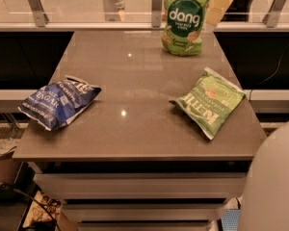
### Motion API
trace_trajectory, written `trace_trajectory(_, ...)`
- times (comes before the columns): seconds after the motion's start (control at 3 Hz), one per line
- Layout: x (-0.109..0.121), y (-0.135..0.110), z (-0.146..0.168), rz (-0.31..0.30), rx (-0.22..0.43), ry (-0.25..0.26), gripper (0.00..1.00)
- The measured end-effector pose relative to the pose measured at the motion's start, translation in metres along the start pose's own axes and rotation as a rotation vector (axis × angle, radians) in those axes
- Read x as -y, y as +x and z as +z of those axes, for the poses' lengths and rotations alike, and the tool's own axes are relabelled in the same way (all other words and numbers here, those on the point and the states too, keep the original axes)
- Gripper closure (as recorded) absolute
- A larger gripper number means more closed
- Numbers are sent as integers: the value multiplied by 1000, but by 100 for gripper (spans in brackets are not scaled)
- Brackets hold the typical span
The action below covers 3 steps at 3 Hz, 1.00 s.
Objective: Move green rice chip bag near blue chip bag
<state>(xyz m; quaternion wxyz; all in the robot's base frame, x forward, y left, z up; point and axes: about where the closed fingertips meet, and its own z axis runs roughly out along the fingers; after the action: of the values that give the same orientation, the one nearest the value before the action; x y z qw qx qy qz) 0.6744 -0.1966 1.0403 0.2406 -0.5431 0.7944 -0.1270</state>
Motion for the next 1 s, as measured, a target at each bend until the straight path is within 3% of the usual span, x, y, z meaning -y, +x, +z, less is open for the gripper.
trace_trajectory(1.0,29,-32,43,-28,42,-16,0)
